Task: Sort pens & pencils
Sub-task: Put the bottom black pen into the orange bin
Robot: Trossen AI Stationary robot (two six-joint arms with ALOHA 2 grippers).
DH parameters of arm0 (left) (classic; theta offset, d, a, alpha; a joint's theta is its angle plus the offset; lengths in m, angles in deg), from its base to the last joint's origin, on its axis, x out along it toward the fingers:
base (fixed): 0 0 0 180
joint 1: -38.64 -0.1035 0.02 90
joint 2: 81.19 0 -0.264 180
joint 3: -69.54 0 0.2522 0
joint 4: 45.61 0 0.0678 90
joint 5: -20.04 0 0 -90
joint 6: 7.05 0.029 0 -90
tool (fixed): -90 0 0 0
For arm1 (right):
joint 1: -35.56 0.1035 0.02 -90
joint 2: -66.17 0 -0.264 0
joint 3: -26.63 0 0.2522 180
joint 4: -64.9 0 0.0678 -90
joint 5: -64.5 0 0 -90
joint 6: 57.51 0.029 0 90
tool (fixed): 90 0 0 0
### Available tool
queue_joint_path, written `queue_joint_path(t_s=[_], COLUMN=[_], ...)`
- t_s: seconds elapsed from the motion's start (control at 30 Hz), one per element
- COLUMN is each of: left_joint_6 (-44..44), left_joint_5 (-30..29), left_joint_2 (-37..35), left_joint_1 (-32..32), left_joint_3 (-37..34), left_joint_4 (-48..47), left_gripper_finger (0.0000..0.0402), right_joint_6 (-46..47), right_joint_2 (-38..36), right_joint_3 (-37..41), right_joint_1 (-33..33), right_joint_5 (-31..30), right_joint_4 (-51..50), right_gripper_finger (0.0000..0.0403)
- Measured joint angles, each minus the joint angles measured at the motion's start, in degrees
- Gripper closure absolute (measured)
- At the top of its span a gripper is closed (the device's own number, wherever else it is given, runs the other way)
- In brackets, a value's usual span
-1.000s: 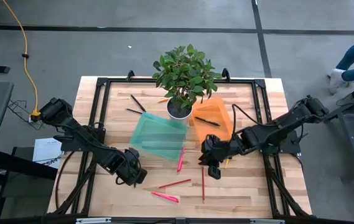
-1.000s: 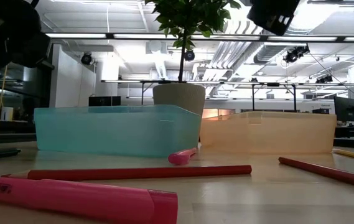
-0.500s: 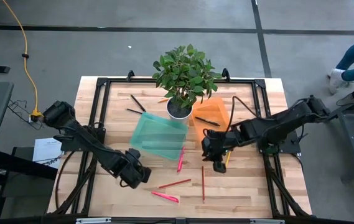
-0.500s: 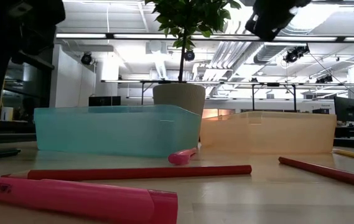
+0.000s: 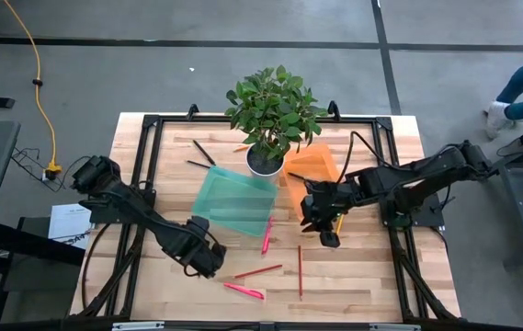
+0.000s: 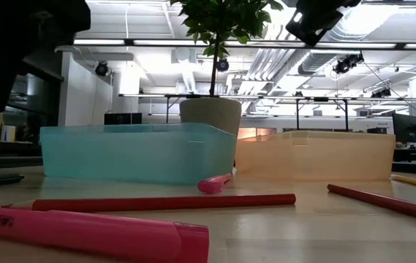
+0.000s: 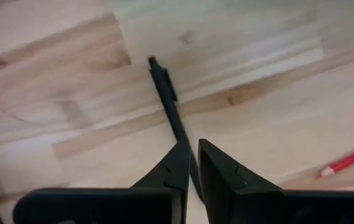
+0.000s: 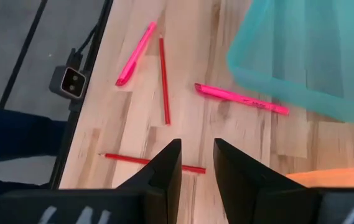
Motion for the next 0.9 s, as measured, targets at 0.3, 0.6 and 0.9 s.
queue_joint_path(t_s=[0.3, 0.6, 0.9], left_joint_6=[0.74, 0.67, 0.02], left_joint_5=[1.82, 4.80, 7.70], left_joint_2=[0.02, 0.02, 0.04], left_joint_1=[0.02, 0.01, 0.01], left_joint_3=[-0.01, -2.78, -5.92], left_joint_4=[0.61, 6.21, 10.30], left_gripper_finger=[0.0323, 0.0296, 0.0296], right_joint_6=[-2.01, -3.09, -3.46], right_joint_2=[0.01, 0.04, 0.04], right_joint_3=[0.00, 0.00, 0.00], right_joint_1=[-0.04, -0.54, -0.68], right_joint_5=[0.87, 1.34, 1.49], right_joint_4=[-0.48, -0.47, -0.61], right_gripper_finger=[0.0318, 0.0318, 0.0318])
